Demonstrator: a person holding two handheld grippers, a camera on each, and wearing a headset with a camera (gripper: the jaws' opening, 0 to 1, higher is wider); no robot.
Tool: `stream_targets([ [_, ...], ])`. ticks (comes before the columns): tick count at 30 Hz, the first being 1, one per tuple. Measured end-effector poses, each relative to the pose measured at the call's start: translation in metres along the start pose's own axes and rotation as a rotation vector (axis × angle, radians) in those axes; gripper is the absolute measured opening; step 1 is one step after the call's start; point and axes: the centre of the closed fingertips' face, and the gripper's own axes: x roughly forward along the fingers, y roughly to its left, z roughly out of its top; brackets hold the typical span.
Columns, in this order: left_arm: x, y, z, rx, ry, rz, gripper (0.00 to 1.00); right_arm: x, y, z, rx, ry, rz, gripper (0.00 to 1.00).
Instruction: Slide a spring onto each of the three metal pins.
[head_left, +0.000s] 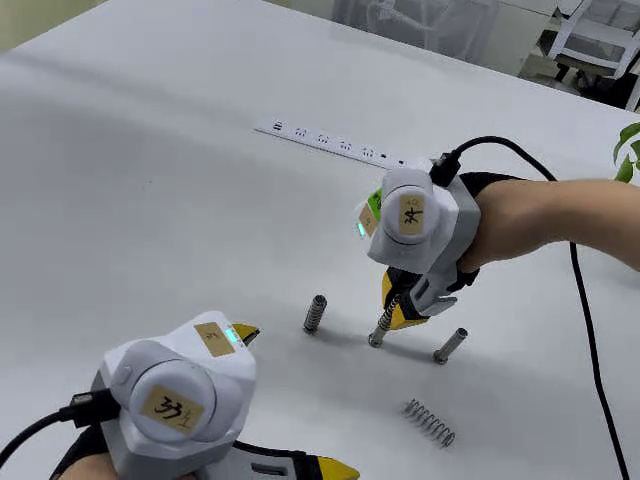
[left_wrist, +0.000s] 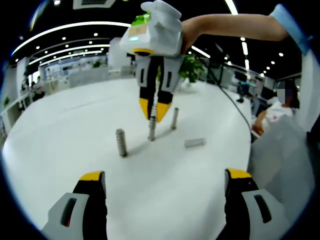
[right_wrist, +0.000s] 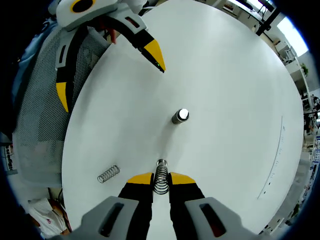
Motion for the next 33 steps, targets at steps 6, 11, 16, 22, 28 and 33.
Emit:
stream_targets([
  [6, 0.000, -0.002, -0.001, 0.004, 0.006, -0.009, 1.00, 0.008, 0.000, 0.000, -0.002, 0.010, 0.002, 0.13],
  [11, -0.001, -0.002, -0.001, 0.004, 0.006, -0.011, 1.00, 0.014, -0.001, 0.001, -0.012, 0.016, -0.003, 0.13],
  [16, 0.000, -0.003, -0.002, 0.006, 0.010, -0.015, 1.00, 0.018, -0.002, 0.002, -0.004, 0.014, -0.003, 0.13],
  [22, -0.001, -0.002, -0.001, 0.003, 0.007, -0.015, 1.00, 0.020, -0.002, 0.001, 0.000, 0.015, -0.001, 0.13],
  [28, -0.001, -0.001, 0.000, 0.004, 0.007, -0.015, 1.00, 0.020, -0.003, 0.001, 0.001, 0.016, -0.003, 0.13],
  [33, 0.000, -0.001, 0.000, 0.004, 0.007, -0.016, 1.00, 0.019, -0.008, -0.001, -0.004, 0.012, -0.023, 0.24],
])
